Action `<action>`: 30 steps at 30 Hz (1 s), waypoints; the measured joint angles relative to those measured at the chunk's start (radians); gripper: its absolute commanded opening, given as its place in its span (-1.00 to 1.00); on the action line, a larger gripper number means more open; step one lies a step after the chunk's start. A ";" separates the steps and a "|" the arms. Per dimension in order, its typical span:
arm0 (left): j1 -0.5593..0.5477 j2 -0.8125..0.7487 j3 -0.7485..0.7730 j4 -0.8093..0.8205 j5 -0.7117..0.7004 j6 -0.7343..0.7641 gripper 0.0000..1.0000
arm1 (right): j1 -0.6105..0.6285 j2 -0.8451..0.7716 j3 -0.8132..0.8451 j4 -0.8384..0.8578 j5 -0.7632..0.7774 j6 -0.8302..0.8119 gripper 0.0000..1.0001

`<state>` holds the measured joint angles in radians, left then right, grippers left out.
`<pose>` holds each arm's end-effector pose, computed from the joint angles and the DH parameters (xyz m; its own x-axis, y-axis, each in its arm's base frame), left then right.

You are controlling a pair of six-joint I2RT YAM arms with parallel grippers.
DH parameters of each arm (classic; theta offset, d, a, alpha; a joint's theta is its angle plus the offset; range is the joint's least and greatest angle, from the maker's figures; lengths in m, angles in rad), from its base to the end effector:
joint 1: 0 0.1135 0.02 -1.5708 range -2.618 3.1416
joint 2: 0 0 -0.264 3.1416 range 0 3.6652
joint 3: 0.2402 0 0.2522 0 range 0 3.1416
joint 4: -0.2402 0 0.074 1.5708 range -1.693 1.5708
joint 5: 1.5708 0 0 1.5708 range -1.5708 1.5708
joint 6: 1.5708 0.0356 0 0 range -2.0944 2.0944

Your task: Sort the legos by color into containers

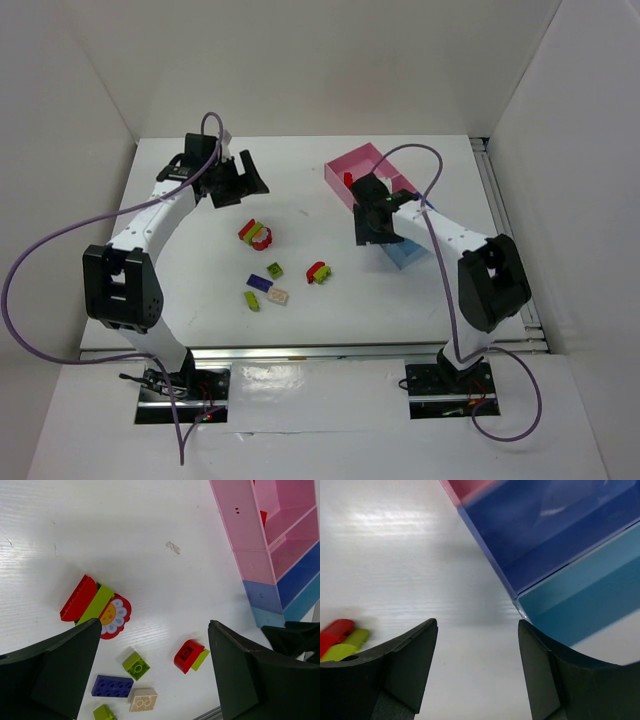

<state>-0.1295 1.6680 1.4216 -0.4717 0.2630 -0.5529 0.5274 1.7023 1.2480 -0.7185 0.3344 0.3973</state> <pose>0.3751 -0.0582 0.3034 -0.7227 -0.4173 -0.5510 -0.0713 0.8380 -0.5410 0.3021 0.1624 0.2224 -0.8760 -0.0872 -0.4745 -0.0288 0.9912 -0.1290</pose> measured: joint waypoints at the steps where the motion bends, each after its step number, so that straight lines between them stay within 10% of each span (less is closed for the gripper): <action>1: -0.001 0.005 0.000 0.000 0.000 0.000 0.96 | -0.001 -0.019 0.016 -0.005 0.010 0.004 0.45; 16: -0.003 0.020 0.009 -0.003 0.001 0.005 0.96 | -0.151 0.414 0.729 0.056 -0.068 -0.003 0.52; 30: -0.002 0.020 0.009 -0.008 -0.005 0.004 0.96 | 0.054 0.055 0.127 0.132 -0.233 -0.185 0.63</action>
<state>-0.1314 1.6878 1.4307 -0.4797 0.2584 -0.5488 0.5816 1.7576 1.3746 -0.5869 0.1017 0.2123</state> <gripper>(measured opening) 0.983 0.792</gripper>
